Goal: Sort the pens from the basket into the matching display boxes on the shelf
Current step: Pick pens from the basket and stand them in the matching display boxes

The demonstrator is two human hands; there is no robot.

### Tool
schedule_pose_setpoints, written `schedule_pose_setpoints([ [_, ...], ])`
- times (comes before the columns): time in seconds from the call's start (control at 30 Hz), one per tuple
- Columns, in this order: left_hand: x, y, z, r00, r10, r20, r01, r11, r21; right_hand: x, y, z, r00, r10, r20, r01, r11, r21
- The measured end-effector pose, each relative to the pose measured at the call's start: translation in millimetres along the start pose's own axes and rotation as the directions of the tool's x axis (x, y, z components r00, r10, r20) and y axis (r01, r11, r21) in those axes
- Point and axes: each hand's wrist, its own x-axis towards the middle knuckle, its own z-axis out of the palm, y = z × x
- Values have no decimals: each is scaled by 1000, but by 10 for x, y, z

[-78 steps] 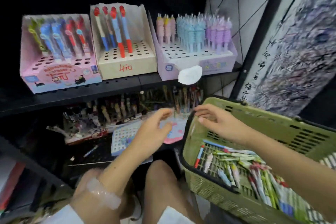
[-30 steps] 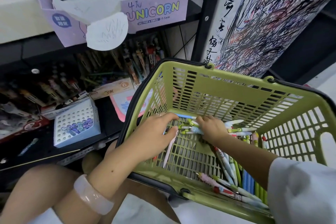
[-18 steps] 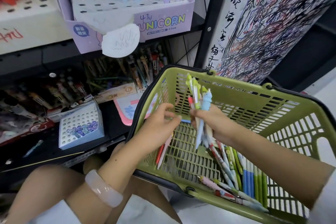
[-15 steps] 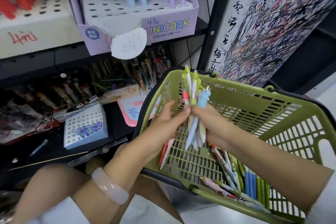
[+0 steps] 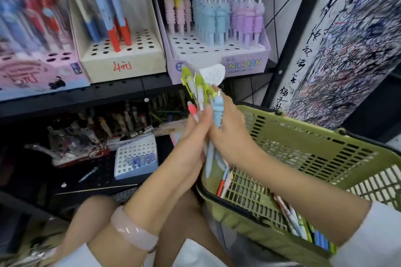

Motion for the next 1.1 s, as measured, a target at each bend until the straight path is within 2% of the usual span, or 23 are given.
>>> schedule_pose_setpoints([
  [0.1,-45,105,-53,993,99,-66,-92,991,96,43,-202,96,999,40,18,-43,977,207],
  [0.2,-87,209,-104,976,178,-128,-167,982,94,64,-385,182,998,52,30,-58,951,305],
  [0.37,-109,361,-244,938,258,-233,-220,960,174,122,-640,325,997,-9,74,-31,850,526],
  [0.53,-111,526,-338,903,303,-304,-224,937,269,195,-767,430,995,54,-88,-1,854,521],
  [0.67,-54,624,-315,880,337,-335,-256,930,264,311,-822,425,975,59,-216,56,869,492],
  [0.83,87,780,-228,892,311,-329,-253,945,207,521,-854,318,947,47,-318,96,903,418],
  [0.93,177,831,-227,905,297,-304,-250,950,185,641,-844,254,968,66,-241,61,874,482],
  [1.0,217,842,-277,904,289,-314,-230,950,212,720,-811,178,990,120,-76,-57,822,567],
  [1.1,262,853,-359,900,269,-343,-170,941,292,803,-736,43,976,140,165,-214,726,653],
])
